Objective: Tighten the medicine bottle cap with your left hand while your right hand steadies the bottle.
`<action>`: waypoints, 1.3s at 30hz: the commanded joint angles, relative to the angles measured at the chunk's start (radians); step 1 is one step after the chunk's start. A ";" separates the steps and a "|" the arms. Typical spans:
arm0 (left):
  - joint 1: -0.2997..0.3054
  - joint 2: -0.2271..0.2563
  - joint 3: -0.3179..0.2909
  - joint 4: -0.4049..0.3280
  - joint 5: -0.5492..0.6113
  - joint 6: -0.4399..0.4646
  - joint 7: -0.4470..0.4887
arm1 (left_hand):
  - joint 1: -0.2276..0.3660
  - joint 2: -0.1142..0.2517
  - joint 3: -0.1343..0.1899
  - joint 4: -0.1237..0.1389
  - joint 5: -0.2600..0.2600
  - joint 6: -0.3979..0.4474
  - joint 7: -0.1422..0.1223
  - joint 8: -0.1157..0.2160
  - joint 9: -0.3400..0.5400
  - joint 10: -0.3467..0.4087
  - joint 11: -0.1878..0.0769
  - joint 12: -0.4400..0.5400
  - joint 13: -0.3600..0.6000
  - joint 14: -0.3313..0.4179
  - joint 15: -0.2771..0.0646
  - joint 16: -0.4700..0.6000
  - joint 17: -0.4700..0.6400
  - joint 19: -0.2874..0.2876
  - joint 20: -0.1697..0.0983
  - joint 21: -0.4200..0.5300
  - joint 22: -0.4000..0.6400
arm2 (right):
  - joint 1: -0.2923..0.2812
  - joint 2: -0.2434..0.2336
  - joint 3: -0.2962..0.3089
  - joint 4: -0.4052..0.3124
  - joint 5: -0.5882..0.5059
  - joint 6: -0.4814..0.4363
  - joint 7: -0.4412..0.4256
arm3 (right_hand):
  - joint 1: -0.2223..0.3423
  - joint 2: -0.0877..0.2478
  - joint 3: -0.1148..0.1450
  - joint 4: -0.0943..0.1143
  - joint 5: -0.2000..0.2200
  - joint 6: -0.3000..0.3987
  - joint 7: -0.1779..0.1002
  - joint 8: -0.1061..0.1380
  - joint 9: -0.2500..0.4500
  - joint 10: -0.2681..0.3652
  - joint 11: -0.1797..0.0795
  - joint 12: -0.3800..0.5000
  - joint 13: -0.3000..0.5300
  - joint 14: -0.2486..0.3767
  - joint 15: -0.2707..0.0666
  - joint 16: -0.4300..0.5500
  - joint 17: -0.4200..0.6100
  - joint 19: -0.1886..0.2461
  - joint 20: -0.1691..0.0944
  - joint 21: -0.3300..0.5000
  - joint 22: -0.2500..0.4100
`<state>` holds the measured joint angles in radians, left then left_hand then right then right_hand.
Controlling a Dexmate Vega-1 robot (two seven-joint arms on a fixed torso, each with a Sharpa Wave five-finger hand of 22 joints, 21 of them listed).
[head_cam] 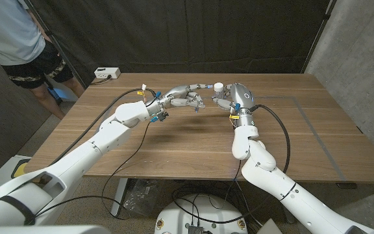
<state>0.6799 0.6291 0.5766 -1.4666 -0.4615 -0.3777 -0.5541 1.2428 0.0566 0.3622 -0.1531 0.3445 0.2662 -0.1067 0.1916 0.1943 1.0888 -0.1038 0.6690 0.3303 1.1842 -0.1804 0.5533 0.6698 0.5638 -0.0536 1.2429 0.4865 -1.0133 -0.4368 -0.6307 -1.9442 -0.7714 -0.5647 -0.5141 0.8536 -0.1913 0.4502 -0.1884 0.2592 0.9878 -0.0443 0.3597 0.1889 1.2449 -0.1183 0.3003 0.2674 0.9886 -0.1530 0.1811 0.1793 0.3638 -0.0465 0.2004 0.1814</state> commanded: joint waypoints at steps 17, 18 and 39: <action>-0.021 -0.025 0.003 0.039 -0.001 -0.009 -0.025 | -0.003 -0.009 0.024 0.002 0.007 0.000 0.004 -0.003 0.002 0.012 -0.009 0.060 0.222 0.012 -0.001 -0.013 0.012 -0.008 -0.061 0.026 -0.017 | -0.011 0.007 -0.008 -0.013 -0.006 -0.005 -0.006 | 0.179 0.182 0.041 0.042 0.006 0.169 -0.167 -0.006 0.002 0.087 -0.088 0.008 0.011 0.024 -0.080 0.010 0.007 0.012 -0.074 0.007 0.003; -0.022 -0.026 0.004 0.040 -0.002 -0.010 -0.027 | -0.003 -0.008 0.025 0.002 0.007 0.000 0.004 -0.003 0.002 0.013 -0.010 0.060 0.222 0.012 -0.002 -0.013 0.013 -0.007 -0.060 0.028 -0.018 | -0.012 0.007 -0.008 -0.014 -0.007 -0.006 -0.005 | 0.179 0.182 0.042 0.042 0.006 0.169 -0.167 -0.006 0.002 0.087 -0.088 0.008 0.011 0.024 -0.080 0.010 0.007 0.013 -0.074 0.007 0.003; -0.028 -0.028 0.015 0.030 0.003 0.005 -0.041 | -0.011 -0.014 0.043 0.002 0.009 -0.008 0.012 -0.003 0.002 0.012 -0.012 0.062 0.222 0.014 -0.003 -0.021 0.026 -0.016 -0.063 0.049 -0.040 | -0.044 -0.010 0.004 -0.052 -0.023 -0.009 -0.016 | 0.185 0.184 0.044 0.039 0.003 0.171 -0.166 -0.013 0.003 0.085 -0.088 0.011 0.016 0.027 -0.081 0.009 0.007 0.016 -0.074 0.008 0.004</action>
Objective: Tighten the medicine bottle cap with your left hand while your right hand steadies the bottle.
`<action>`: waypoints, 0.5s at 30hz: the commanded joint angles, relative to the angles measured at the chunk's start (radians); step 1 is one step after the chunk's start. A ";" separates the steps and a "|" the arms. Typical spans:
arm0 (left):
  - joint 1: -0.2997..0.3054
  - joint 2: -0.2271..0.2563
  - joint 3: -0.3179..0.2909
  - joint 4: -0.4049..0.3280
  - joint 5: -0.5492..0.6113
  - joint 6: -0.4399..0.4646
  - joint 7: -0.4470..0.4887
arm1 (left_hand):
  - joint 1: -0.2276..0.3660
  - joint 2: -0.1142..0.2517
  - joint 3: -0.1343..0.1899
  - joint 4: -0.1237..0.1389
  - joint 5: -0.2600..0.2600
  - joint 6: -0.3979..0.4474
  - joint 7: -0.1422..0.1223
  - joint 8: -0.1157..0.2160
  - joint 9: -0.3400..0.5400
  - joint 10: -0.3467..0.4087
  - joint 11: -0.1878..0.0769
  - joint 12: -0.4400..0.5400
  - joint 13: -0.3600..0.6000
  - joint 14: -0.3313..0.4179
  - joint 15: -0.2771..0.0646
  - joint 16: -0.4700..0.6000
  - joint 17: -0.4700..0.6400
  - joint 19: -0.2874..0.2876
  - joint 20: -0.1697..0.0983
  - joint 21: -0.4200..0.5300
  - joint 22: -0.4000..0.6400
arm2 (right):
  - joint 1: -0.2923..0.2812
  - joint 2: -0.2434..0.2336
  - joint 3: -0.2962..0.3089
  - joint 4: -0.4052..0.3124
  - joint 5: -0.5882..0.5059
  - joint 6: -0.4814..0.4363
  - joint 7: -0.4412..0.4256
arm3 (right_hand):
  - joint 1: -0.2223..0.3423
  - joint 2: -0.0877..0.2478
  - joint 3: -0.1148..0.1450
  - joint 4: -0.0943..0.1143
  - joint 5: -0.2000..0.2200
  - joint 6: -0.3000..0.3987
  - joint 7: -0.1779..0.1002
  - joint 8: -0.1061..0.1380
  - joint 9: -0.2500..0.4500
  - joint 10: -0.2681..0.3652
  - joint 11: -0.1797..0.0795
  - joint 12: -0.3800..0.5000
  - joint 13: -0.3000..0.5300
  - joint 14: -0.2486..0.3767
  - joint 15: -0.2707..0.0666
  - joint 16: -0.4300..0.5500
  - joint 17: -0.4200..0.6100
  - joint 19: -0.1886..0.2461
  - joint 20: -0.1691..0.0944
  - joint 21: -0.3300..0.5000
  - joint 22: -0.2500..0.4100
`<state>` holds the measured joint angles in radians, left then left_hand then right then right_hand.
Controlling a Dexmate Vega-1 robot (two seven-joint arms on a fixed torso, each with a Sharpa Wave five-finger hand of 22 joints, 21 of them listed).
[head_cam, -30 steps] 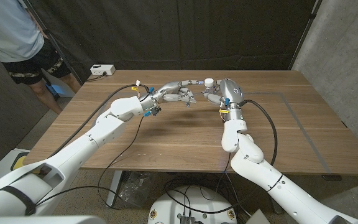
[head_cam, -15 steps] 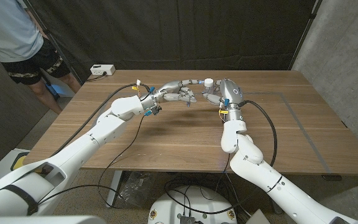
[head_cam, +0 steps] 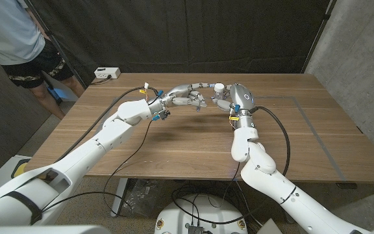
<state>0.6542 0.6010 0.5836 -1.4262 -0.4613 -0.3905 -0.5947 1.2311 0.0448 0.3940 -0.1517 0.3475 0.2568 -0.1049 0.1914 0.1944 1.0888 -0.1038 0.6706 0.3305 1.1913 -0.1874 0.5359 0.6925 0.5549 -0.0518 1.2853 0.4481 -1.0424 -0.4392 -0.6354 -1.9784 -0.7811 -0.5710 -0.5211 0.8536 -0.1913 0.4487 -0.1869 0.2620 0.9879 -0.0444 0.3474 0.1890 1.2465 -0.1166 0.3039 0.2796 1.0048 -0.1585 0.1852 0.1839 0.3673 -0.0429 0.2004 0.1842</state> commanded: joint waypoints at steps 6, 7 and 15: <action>-0.006 -0.004 0.010 -0.007 0.003 0.016 -0.007 | -0.003 -0.005 0.017 0.001 0.006 0.004 0.010 -0.002 0.002 0.012 -0.011 0.061 0.223 0.010 0.003 -0.005 0.008 -0.008 -0.066 0.014 -0.010 | -0.019 -0.014 0.011 -0.028 -0.018 0.000 -0.005 | 0.186 0.184 0.045 0.037 -0.001 0.171 -0.166 -0.002 0.003 0.081 -0.089 0.007 0.003 0.015 -0.076 0.007 0.004 0.012 -0.078 0.008 0.001; -0.008 -0.006 0.012 -0.004 0.003 0.015 -0.009 | -0.004 -0.006 0.019 0.001 0.006 0.006 0.012 -0.001 0.002 0.013 -0.012 0.059 0.219 0.010 0.004 -0.006 0.009 -0.009 -0.066 0.016 -0.011 | -0.020 -0.015 0.012 -0.031 -0.019 0.000 -0.004 | 0.186 0.184 0.046 0.037 -0.001 0.171 -0.166 -0.002 0.003 0.080 -0.089 0.007 0.004 0.014 -0.076 0.006 0.004 0.012 -0.077 0.008 0.001; -0.029 -0.026 0.021 0.015 0.003 0.002 -0.030 | -0.008 -0.008 0.026 0.001 0.007 0.006 0.010 -0.002 0.002 0.014 -0.012 0.062 0.221 0.013 0.004 -0.009 0.014 -0.011 -0.065 0.025 -0.021 | -0.028 -0.023 0.008 -0.047 -0.033 -0.001 0.002 | 0.188 0.185 0.046 0.037 -0.003 0.172 -0.166 -0.005 0.003 0.079 -0.089 0.008 0.006 0.016 -0.076 0.006 0.004 0.013 -0.077 0.008 0.001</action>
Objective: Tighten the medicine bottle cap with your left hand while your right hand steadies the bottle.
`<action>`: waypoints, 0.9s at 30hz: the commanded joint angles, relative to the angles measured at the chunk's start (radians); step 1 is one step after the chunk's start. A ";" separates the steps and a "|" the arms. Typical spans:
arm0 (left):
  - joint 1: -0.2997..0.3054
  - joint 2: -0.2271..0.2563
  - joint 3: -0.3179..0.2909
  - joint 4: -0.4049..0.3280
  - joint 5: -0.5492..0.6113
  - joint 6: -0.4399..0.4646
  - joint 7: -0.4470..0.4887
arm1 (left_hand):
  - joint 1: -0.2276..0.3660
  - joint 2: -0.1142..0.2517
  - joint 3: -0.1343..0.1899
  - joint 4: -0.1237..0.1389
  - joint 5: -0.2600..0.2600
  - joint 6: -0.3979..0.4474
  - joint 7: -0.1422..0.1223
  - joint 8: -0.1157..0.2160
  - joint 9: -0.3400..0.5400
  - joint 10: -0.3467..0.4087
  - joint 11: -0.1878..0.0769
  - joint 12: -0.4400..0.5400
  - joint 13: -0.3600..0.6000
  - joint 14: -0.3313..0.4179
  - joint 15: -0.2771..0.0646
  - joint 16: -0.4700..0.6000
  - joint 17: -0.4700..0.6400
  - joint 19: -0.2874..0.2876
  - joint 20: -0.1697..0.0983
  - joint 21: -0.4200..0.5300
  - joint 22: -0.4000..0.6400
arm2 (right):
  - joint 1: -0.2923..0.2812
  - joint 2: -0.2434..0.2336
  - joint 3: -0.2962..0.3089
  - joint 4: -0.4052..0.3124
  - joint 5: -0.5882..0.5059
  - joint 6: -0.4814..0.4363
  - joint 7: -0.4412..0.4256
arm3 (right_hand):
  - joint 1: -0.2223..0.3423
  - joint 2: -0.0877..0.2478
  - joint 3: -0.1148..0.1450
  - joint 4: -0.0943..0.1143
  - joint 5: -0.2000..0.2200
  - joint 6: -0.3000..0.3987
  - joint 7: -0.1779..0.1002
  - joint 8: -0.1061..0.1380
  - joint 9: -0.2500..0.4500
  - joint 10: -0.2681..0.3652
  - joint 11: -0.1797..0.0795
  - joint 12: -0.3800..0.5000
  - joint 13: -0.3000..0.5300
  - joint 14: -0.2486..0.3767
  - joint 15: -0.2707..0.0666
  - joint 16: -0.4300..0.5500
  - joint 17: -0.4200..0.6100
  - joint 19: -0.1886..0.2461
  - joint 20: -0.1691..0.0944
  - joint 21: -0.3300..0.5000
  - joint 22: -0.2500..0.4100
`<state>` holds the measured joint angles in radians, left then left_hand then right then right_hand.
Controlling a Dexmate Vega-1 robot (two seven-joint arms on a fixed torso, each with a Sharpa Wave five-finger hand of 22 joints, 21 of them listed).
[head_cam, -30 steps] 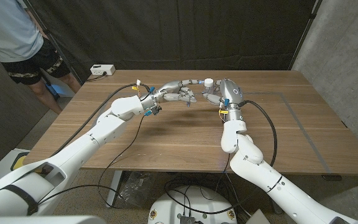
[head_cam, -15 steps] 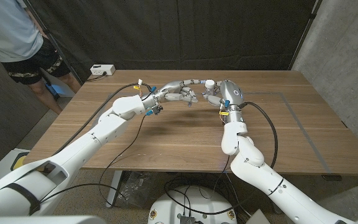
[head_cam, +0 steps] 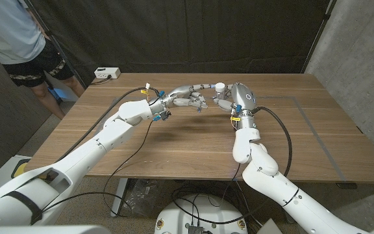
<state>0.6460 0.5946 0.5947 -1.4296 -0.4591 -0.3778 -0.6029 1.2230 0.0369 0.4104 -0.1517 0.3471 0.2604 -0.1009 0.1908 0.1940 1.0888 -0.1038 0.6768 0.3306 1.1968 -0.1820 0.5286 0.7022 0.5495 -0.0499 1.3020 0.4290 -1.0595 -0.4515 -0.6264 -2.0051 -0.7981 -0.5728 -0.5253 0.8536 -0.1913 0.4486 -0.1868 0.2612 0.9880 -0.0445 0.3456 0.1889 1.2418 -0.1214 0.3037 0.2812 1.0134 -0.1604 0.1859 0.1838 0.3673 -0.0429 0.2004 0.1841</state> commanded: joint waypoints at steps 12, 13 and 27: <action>-0.038 -0.037 0.017 0.035 0.000 -0.026 -0.040 | -0.002 -0.003 0.020 0.000 0.007 0.000 0.007 -0.002 0.002 0.014 -0.013 0.058 0.223 0.007 -0.005 -0.005 0.013 -0.009 -0.069 0.021 -0.015 | -0.013 -0.011 -0.016 -0.024 -0.036 -0.006 0.029 | 0.188 0.185 0.045 0.037 -0.004 0.173 -0.166 -0.005 0.004 0.083 -0.085 0.009 0.008 0.010 -0.075 0.006 0.005 0.012 -0.078 0.008 0.001; -0.039 -0.038 0.018 0.035 0.000 -0.026 -0.041 | -0.004 -0.005 0.020 0.001 0.007 0.000 0.007 -0.002 0.002 0.014 -0.014 0.055 0.219 0.009 -0.004 -0.005 0.013 -0.009 -0.069 0.023 -0.016 | -0.013 -0.010 -0.018 -0.023 -0.037 -0.007 0.030 | 0.188 0.185 0.045 0.037 -0.004 0.173 -0.166 -0.005 0.004 0.083 -0.085 0.009 0.008 0.010 -0.075 0.006 0.005 0.013 -0.078 0.008 0.001; -0.060 -0.054 0.028 0.067 0.006 -0.028 -0.057 | -0.009 -0.008 0.033 0.001 0.008 0.002 0.017 -0.001 0.002 0.013 -0.012 0.057 0.221 0.010 -0.005 -0.010 0.022 -0.014 -0.071 0.037 -0.033 | -0.025 -0.007 -0.031 -0.039 -0.063 -0.005 0.028 | 0.189 0.186 0.045 0.037 -0.006 0.173 -0.166 -0.007 0.004 0.081 -0.085 0.011 0.011 0.014 -0.074 0.008 0.006 0.014 -0.077 0.008 0.001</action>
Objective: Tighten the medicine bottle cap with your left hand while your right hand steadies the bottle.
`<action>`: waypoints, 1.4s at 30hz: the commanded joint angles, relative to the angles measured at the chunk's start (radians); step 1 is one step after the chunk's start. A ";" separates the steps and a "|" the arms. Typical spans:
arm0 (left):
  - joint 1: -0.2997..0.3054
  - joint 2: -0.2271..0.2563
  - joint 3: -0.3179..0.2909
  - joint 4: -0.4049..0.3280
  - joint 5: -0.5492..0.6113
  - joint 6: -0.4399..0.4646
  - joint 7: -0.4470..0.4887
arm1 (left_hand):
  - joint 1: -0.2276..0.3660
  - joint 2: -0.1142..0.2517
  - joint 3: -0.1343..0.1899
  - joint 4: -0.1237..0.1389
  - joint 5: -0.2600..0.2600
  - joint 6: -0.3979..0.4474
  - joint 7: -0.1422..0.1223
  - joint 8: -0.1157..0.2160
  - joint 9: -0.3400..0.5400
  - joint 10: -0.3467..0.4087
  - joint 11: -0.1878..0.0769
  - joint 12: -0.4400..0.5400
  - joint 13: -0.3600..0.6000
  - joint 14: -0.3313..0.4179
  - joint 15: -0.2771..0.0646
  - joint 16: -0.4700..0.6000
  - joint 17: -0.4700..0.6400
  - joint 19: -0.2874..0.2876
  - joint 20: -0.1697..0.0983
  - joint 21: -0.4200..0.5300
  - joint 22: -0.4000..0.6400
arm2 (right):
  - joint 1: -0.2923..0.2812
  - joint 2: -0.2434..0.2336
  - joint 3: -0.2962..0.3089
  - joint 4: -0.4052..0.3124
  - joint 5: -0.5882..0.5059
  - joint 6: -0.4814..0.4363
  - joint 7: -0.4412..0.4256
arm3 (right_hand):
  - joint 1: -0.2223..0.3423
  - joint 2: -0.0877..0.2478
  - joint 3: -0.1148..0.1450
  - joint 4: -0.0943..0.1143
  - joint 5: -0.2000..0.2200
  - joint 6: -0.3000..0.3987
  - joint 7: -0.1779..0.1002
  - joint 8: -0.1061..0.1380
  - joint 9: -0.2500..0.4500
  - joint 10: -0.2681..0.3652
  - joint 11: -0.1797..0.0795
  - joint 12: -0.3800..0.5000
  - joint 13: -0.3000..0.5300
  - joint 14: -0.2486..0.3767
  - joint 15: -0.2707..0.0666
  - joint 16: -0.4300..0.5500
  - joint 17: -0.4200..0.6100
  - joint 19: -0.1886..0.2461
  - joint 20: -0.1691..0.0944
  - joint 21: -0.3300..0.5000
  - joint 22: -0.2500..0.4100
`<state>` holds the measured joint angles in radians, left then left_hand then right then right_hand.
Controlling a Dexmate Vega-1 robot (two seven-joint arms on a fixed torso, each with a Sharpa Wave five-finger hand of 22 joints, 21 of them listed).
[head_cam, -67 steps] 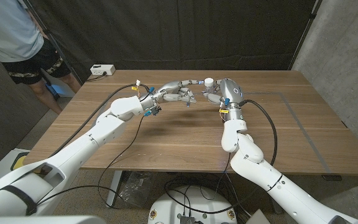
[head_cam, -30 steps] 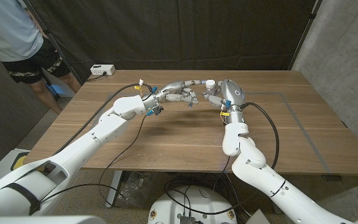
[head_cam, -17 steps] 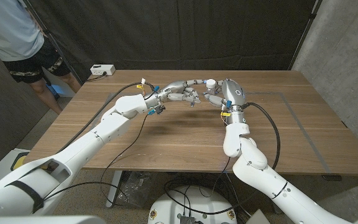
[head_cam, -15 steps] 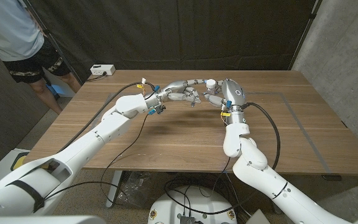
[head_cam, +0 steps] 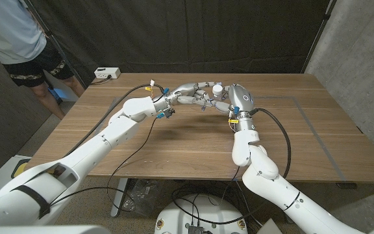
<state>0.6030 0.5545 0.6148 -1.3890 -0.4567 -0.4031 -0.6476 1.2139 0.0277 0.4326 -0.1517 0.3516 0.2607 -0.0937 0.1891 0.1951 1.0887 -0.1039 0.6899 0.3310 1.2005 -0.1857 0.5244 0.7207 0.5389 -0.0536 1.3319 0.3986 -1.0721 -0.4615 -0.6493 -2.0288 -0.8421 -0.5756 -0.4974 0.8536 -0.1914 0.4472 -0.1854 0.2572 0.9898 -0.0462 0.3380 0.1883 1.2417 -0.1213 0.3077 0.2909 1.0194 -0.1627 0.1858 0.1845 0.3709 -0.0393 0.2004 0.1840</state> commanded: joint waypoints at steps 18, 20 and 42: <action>0.030 0.010 -0.033 -0.010 -0.017 0.016 0.044 | -0.005 -0.005 0.027 -0.001 0.005 -0.018 0.014 -0.005 0.002 0.015 -0.017 0.048 0.225 0.013 0.001 -0.010 0.014 -0.006 -0.070 0.028 -0.023 | -0.044 0.013 0.007 -0.041 -0.020 -0.029 0.010 | 0.186 0.187 0.048 0.037 -0.005 0.169 -0.164 -0.003 0.005 0.078 -0.085 0.007 0.005 0.009 -0.070 0.006 0.004 0.012 -0.081 0.009 0.002; 0.055 0.033 -0.044 -0.050 -0.020 0.020 0.059 | -0.006 -0.007 0.028 -0.001 0.005 -0.021 0.014 -0.006 0.002 0.015 -0.016 0.049 0.226 0.013 0.000 -0.010 0.017 -0.005 -0.072 0.031 -0.027 | -0.044 0.014 0.011 -0.039 -0.017 -0.031 0.011 | 0.186 0.188 0.048 0.037 -0.006 0.168 -0.164 -0.004 0.005 0.078 -0.085 0.007 0.005 0.010 -0.071 0.006 0.004 0.012 -0.081 0.009 0.002; 0.142 0.115 -0.056 -0.200 -0.037 0.109 0.117 | -0.012 -0.014 0.048 -0.002 0.006 -0.020 0.012 -0.001 0.002 0.017 -0.012 0.050 0.225 0.019 0.000 -0.014 0.031 -0.009 -0.073 0.057 -0.054 | -0.021 0.015 0.035 -0.030 0.021 -0.045 0.040 | 0.186 0.187 0.048 0.036 -0.009 0.167 -0.164 -0.006 0.006 0.077 -0.085 0.008 0.008 0.011 -0.071 0.006 0.005 0.012 -0.081 0.008 0.002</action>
<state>0.7184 0.6464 0.5594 -1.5428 -0.4892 -0.3208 -0.5484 1.2035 0.0173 0.4718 -0.1539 0.3504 0.2445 -0.0817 0.1848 0.1952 1.0871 -0.1055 0.7328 0.3309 1.2093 -0.1841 0.5133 0.7484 0.5353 -0.0499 1.3803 0.3449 -1.1014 -0.4447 -0.6200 -2.0628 -0.8347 -0.6155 -0.4682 0.8547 -0.1923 0.4480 -0.1861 0.2494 0.9937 -0.0501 0.3308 0.1888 1.2392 -0.1237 0.3118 0.2958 1.0244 -0.1644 0.1858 0.1859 0.3763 -0.0448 0.2004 0.1839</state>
